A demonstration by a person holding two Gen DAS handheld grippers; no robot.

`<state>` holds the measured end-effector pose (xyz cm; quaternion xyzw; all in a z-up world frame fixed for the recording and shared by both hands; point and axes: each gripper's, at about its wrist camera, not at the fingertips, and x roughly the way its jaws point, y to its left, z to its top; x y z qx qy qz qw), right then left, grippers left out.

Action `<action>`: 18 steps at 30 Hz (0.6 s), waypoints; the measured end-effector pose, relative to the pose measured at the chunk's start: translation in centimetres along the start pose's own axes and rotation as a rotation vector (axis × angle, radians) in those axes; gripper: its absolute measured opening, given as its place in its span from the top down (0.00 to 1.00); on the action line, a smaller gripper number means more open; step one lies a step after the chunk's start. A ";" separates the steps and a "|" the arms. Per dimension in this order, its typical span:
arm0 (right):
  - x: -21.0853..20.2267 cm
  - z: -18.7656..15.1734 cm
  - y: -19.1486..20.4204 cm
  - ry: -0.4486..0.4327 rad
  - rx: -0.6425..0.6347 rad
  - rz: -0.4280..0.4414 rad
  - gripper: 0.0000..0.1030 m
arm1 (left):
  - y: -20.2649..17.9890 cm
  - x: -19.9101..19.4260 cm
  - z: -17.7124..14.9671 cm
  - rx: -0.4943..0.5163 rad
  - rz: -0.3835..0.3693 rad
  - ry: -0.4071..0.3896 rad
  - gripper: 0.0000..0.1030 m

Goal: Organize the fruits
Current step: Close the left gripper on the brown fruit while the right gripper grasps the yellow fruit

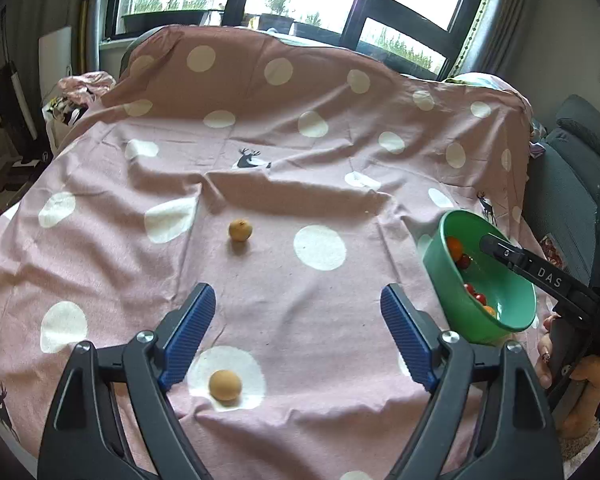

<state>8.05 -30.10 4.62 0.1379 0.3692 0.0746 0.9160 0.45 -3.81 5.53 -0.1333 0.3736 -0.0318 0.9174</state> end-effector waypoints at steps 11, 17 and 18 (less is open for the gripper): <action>2.4 -3.1 6.9 0.057 -0.177 0.069 0.34 | 4.7 1.8 -1.3 -0.080 -0.009 0.141 0.26; 3.5 -4.2 8.3 0.138 -0.173 0.185 0.34 | 4.9 3.6 -2.2 -0.051 0.011 0.245 0.39; 3.7 -4.4 8.5 0.153 -0.167 0.201 0.34 | 4.9 4.0 -2.4 -0.050 0.018 0.269 0.44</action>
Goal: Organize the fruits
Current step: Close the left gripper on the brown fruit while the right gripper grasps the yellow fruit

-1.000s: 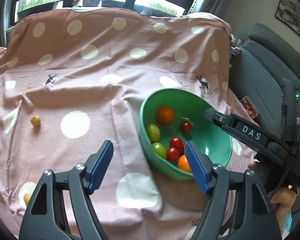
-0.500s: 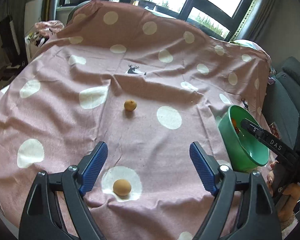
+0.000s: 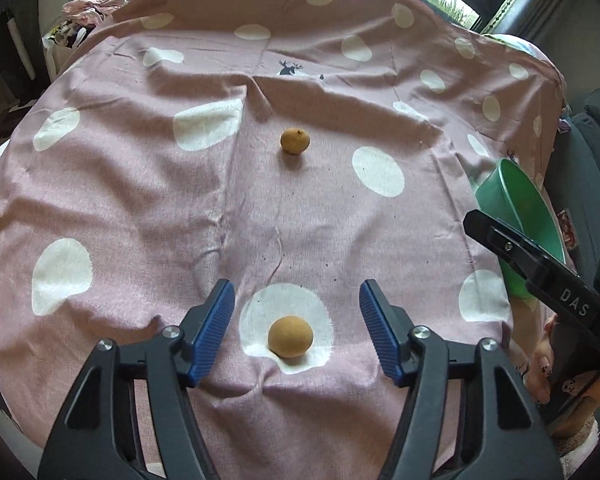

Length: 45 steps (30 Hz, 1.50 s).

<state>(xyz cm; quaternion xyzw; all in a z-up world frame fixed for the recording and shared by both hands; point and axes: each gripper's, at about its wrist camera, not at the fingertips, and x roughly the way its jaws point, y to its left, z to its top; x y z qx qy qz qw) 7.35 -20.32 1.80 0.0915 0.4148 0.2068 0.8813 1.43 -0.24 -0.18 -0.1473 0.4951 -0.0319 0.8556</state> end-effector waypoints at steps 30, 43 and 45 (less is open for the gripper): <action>9.7 5.2 4.5 0.216 0.045 0.153 0.46 | 1.1 0.4 0.6 -0.047 -0.004 0.010 0.75; 16.0 5.8 8.3 0.260 0.012 0.098 0.72 | 1.5 -0.2 0.8 -0.073 -0.003 -0.026 0.75; 15.4 5.8 7.7 0.258 0.011 0.083 0.72 | 1.4 -0.1 0.8 -0.073 -0.006 -0.029 0.75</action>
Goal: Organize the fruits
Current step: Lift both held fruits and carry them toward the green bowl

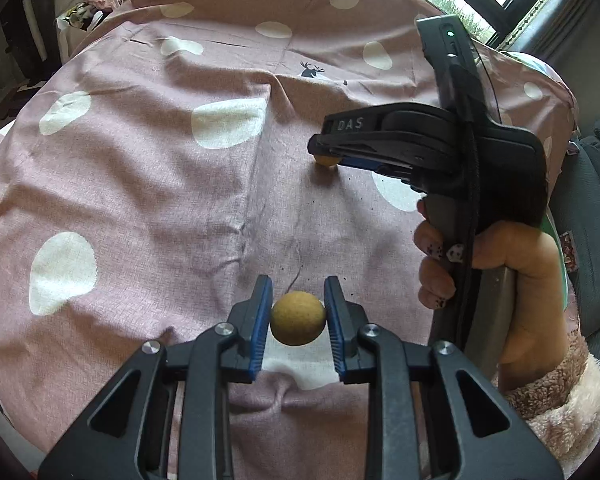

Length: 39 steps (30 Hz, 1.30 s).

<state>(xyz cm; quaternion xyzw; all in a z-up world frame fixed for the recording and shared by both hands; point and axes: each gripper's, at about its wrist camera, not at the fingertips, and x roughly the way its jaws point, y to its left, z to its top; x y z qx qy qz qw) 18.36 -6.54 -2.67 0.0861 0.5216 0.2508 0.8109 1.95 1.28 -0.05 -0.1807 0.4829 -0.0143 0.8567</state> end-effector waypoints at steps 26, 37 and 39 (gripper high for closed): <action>-8.7 -10.5 -6.4 -0.044 0.051 -0.039 0.72 | -2.3 3.1 -0.8 0.025 0.068 -0.016 0.74; -8.4 -10.9 -6.2 -0.043 0.037 -0.082 0.72 | -2.5 3.9 -1.1 0.071 0.120 0.021 0.72; -8.4 -10.9 -6.1 -0.041 0.038 -0.079 0.72 | -2.6 4.0 -1.2 0.078 0.122 0.028 0.72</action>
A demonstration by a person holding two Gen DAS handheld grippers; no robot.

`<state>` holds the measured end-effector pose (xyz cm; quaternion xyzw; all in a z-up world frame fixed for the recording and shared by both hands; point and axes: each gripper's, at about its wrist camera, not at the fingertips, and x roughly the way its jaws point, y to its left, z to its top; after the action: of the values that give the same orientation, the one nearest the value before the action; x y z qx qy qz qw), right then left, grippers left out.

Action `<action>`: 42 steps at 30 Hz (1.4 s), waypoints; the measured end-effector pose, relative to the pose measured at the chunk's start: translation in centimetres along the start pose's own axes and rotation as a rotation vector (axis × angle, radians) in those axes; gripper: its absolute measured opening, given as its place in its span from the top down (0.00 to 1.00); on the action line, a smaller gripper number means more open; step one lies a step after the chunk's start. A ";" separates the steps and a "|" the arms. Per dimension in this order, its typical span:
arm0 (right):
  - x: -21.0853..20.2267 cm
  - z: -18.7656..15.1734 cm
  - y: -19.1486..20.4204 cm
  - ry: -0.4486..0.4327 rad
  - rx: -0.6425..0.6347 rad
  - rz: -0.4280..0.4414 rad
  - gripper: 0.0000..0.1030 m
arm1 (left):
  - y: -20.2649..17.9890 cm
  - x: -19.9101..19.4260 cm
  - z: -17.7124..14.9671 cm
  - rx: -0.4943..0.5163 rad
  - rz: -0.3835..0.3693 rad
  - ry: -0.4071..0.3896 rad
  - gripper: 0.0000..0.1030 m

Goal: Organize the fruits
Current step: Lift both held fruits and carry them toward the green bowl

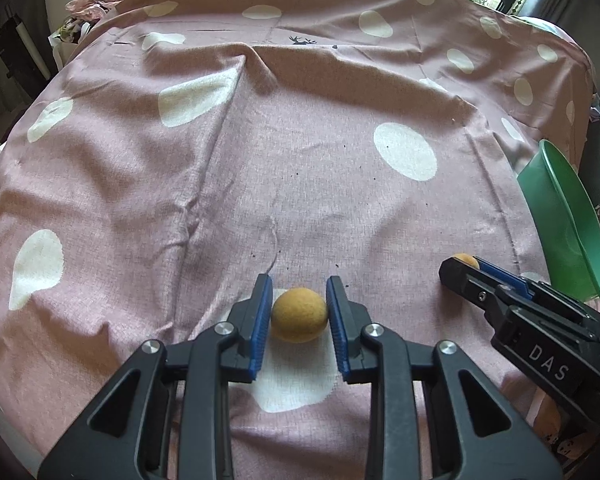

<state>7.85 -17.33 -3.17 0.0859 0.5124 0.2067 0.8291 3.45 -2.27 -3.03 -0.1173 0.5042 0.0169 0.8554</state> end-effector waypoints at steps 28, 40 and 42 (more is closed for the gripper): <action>0.0 -0.1 0.1 0.000 -0.007 -0.008 0.72 | 0.7 -0.4 -0.2 -0.022 -0.025 0.062 0.72; -0.4 -0.1 0.2 -0.020 -0.016 -0.019 0.72 | 0.0 -2.3 0.0 -0.025 -0.068 -0.052 0.72; -0.7 0.0 0.2 -0.028 -0.016 -0.016 0.72 | -0.2 -2.7 0.0 -0.026 -0.076 -0.075 0.72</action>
<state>7.51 -17.46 -2.56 0.0783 0.4996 0.2029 0.8385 2.18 -2.18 -0.64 -0.1468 0.4666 -0.0047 0.8722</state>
